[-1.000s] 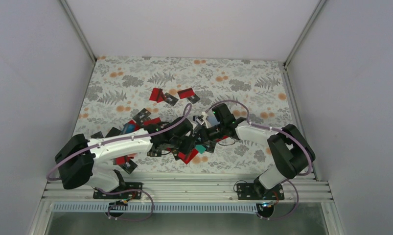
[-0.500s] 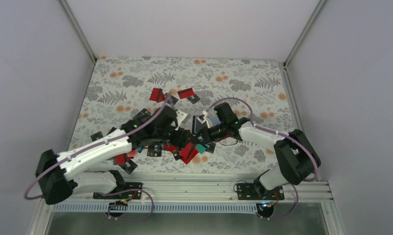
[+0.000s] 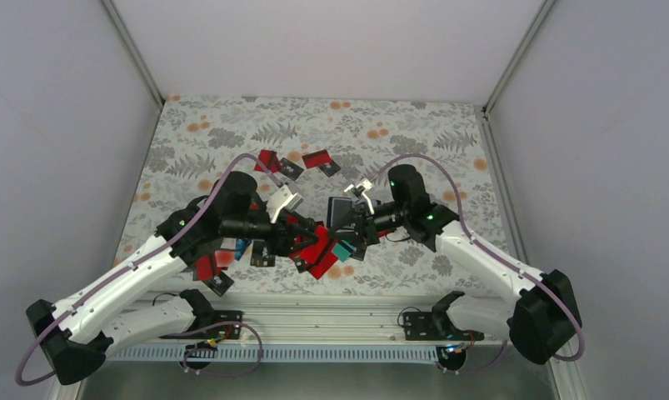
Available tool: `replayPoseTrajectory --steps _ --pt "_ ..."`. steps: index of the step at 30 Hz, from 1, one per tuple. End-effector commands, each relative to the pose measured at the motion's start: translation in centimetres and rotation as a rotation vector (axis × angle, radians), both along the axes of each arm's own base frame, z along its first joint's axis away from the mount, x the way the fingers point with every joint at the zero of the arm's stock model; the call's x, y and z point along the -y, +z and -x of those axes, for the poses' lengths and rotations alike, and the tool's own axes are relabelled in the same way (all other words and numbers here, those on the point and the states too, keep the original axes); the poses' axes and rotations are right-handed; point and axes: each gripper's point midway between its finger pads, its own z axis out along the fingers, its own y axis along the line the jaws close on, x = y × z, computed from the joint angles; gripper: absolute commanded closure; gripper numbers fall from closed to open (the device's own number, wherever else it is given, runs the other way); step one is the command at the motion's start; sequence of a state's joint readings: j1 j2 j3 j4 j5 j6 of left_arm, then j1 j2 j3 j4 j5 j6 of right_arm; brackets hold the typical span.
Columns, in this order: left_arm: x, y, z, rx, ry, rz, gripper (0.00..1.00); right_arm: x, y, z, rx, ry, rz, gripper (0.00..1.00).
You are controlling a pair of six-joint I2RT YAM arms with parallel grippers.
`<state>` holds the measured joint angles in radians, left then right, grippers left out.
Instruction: Put the credit cards into the card holder
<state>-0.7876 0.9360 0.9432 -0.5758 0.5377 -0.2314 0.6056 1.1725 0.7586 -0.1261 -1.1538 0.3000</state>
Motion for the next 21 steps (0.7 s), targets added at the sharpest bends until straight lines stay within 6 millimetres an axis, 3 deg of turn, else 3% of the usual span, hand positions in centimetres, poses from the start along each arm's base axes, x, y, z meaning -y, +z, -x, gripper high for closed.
replayPoseTrajectory --steps 1,10,21 --pt "-0.1 0.7 2.0 0.006 -0.103 0.041 0.4 0.4 3.1 1.4 0.099 0.085 -0.098 0.96" --pt "0.0 0.4 3.1 -0.017 -0.169 0.044 0.6 1.0 6.2 2.8 0.191 0.132 -0.166 0.96" --pt "0.4 0.8 2.7 -0.007 -0.172 0.051 0.82 0.9 6.3 2.8 0.183 0.146 -0.161 0.96"
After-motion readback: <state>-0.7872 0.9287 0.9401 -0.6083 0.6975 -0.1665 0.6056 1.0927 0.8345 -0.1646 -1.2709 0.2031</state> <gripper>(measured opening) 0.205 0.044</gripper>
